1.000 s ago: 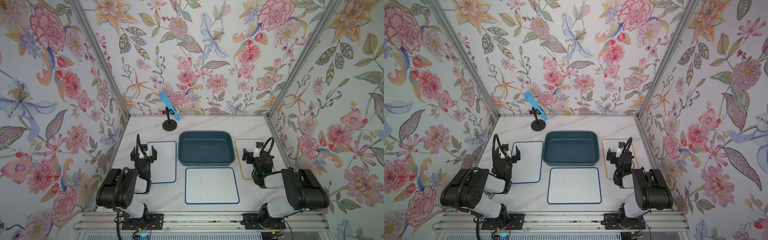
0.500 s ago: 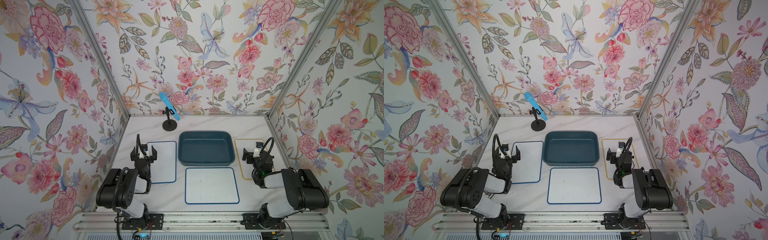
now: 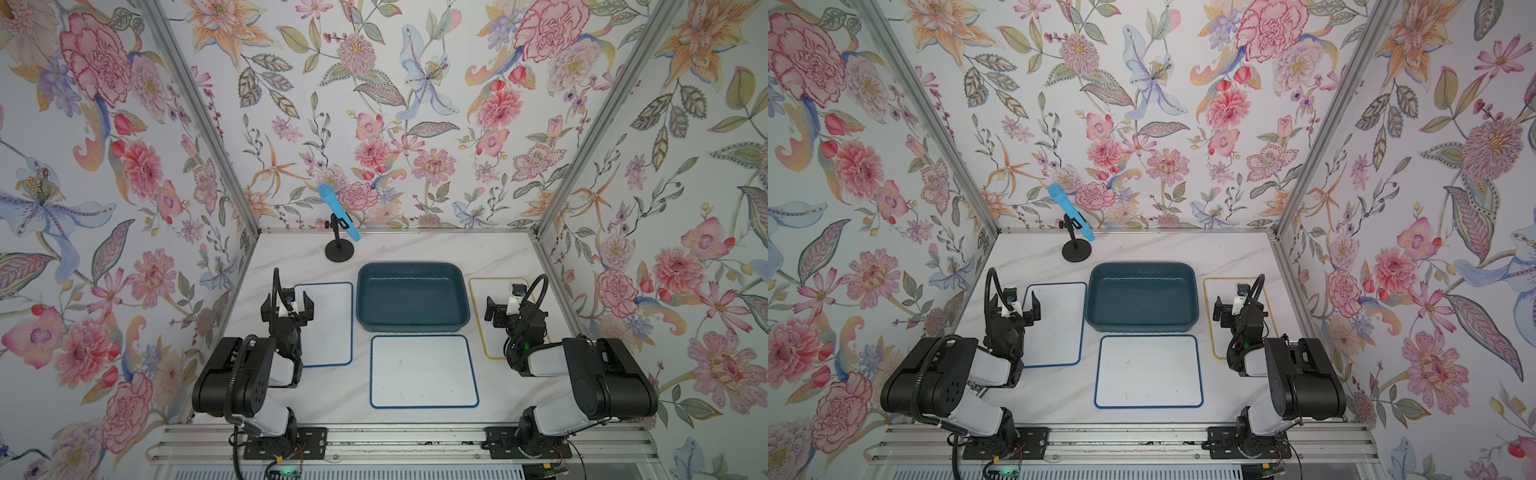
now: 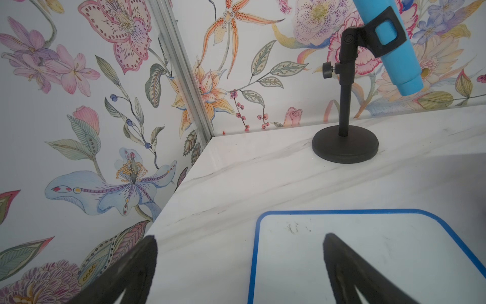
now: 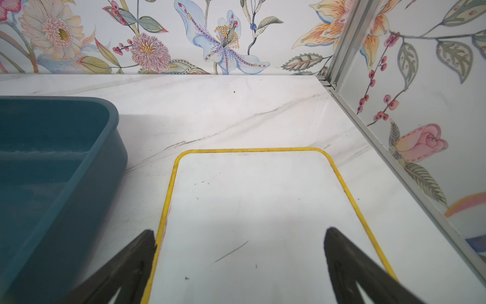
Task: Put the whiteboard into the storage box
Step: Pick up the whiteboard at the center of the board.
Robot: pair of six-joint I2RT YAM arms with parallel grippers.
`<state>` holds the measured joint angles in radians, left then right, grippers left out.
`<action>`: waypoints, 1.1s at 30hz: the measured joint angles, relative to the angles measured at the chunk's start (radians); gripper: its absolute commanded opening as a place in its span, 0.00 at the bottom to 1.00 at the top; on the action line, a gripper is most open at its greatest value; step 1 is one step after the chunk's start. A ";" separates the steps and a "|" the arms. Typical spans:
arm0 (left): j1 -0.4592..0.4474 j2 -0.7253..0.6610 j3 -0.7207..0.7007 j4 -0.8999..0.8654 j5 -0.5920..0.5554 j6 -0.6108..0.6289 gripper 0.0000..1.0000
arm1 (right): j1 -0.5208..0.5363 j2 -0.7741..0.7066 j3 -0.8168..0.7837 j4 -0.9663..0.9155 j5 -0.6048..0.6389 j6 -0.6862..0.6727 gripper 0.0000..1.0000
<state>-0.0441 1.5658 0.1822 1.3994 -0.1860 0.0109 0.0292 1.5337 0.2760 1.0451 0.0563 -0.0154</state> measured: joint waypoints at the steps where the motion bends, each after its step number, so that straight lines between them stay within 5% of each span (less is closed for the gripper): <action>1: 0.000 0.000 0.000 0.000 0.000 0.000 1.00 | -0.005 0.000 0.000 0.000 -0.006 0.000 1.00; 10: 0.000 -0.060 0.000 -0.029 -0.005 -0.006 1.00 | -0.039 -0.002 0.002 -0.004 -0.049 0.004 1.00; 14: 0.000 -0.155 0.000 -0.090 -0.016 -0.021 1.00 | -0.047 -0.066 0.067 -0.148 -0.049 0.013 1.00; 24: -0.004 -0.438 0.222 -0.637 -0.024 -0.152 1.00 | 0.007 -0.363 0.229 -0.512 0.027 0.001 1.00; 33: -0.243 -0.642 0.337 -0.988 -0.105 -0.268 1.00 | 0.162 -0.389 0.475 -1.006 0.117 0.049 1.00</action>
<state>-0.2874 0.9241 0.5190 0.4118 -0.2909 -0.2569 0.1913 1.1442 0.7509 0.0395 0.1730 0.0338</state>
